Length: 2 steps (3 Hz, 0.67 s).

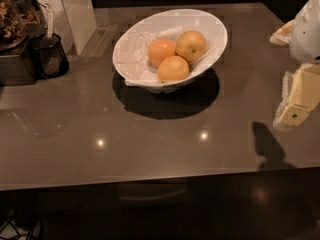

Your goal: Pick orange from white bowl

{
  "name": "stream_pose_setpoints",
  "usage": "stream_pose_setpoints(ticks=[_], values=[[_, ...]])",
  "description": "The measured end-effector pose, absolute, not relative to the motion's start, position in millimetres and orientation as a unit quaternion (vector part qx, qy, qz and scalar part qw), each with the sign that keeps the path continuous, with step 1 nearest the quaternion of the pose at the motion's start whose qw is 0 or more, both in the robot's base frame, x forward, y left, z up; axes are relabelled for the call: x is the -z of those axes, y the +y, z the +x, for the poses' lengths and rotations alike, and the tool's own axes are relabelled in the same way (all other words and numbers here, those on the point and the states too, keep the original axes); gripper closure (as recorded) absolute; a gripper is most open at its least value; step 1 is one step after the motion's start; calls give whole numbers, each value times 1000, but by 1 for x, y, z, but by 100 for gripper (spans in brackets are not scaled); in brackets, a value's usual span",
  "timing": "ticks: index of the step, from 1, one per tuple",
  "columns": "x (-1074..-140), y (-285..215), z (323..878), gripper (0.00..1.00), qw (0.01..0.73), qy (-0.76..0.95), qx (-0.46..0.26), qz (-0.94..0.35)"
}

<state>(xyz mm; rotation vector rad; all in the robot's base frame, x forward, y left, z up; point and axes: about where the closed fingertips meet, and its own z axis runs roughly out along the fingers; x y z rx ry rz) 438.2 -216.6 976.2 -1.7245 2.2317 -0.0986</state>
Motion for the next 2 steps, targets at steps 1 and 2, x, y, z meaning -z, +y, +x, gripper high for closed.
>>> stream_pose_setpoints(ticks=[1, 2], values=[[-976, -217, 438, 0, 159, 781, 34, -603], [-996, -200, 455, 0, 178, 756, 55, -628]])
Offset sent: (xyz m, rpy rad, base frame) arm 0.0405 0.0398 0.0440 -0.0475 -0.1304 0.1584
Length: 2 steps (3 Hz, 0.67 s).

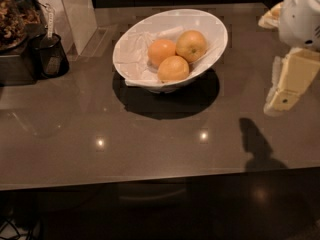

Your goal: Pick orange from white bowl

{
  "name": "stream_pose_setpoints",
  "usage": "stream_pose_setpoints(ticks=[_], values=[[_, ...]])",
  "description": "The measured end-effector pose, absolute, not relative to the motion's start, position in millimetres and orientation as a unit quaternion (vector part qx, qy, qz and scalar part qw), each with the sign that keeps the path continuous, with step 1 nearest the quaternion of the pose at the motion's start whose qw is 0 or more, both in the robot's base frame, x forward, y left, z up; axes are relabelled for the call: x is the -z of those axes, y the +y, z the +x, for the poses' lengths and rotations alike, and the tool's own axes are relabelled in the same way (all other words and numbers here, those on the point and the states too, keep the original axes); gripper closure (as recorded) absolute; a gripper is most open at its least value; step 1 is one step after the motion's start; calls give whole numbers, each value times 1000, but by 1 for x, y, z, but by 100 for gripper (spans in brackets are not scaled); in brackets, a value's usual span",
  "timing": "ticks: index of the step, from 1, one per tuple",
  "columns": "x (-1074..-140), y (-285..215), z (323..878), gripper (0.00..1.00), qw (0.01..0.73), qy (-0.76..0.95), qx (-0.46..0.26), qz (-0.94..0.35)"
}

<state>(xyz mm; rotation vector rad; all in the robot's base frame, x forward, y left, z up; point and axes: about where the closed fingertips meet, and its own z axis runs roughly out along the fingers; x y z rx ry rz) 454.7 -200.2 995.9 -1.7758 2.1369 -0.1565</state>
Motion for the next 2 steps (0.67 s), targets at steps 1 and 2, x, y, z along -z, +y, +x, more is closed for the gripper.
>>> stream_pose_setpoints(ticks=[1, 2], values=[[-1020, -173, 486, 0, 195, 717, 75, -665], [-1040, -148, 508, 0, 207, 688, 87, -690]])
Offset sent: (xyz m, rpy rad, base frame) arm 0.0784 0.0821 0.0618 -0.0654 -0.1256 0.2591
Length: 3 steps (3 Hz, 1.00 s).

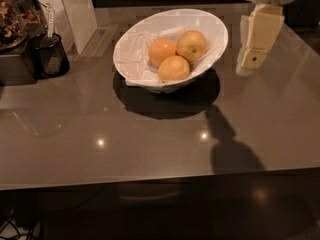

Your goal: Pick orange from white bowl

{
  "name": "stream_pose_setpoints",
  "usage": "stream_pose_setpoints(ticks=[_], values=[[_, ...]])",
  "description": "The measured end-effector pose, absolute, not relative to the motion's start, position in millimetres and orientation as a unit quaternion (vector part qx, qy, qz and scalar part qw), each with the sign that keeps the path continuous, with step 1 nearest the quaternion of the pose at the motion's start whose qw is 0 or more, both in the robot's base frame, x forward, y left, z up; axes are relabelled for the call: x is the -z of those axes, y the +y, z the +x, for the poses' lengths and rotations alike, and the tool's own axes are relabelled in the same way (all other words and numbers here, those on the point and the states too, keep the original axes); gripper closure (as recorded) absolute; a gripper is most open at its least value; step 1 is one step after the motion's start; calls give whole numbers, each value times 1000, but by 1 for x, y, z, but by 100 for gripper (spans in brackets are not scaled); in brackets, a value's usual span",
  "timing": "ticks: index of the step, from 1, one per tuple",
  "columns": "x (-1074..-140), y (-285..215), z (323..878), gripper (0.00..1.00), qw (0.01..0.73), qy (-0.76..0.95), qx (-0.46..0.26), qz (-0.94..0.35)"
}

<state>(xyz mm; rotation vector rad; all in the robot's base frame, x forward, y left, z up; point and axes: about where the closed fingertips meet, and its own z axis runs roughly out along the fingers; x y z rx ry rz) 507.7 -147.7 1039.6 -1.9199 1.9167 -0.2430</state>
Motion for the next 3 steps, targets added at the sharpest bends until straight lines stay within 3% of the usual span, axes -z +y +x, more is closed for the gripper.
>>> stream_pose_setpoints(ticks=[2, 3], values=[[-1045, -145, 509, 0, 216, 686, 91, -689], [-1049, -144, 535, 0, 225, 678, 86, -694]])
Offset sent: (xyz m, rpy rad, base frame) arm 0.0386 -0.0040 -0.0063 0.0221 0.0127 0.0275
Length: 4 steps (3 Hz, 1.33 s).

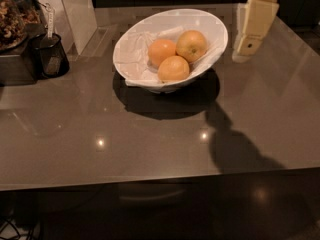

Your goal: Pick orange from white bowl

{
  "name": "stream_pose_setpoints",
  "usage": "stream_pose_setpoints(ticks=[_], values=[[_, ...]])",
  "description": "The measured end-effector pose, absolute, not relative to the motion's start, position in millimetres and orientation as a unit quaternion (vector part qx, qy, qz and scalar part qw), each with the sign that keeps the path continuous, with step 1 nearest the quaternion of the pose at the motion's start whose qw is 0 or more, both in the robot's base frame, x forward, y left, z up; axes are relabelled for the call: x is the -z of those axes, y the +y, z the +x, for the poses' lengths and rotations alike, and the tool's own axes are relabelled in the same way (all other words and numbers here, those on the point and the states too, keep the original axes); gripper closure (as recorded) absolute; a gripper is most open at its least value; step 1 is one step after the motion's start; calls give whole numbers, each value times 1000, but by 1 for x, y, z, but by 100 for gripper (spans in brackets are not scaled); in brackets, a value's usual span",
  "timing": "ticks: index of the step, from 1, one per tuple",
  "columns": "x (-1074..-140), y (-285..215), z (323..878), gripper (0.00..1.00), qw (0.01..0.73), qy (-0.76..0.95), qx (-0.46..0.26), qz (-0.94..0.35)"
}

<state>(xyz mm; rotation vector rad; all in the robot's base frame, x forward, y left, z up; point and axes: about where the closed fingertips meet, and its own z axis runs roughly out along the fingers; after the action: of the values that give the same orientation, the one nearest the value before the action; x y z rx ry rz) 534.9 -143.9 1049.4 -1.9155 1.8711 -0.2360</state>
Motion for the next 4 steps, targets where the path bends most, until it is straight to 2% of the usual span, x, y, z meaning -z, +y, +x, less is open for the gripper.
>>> stream_pose_setpoints(ticks=[1, 3, 4], values=[[-1047, -142, 576, 0, 245, 675, 56, -694], [-1050, -143, 591, 0, 270, 682, 47, -678], [-1040, -142, 614, 0, 284, 691, 18, -665]])
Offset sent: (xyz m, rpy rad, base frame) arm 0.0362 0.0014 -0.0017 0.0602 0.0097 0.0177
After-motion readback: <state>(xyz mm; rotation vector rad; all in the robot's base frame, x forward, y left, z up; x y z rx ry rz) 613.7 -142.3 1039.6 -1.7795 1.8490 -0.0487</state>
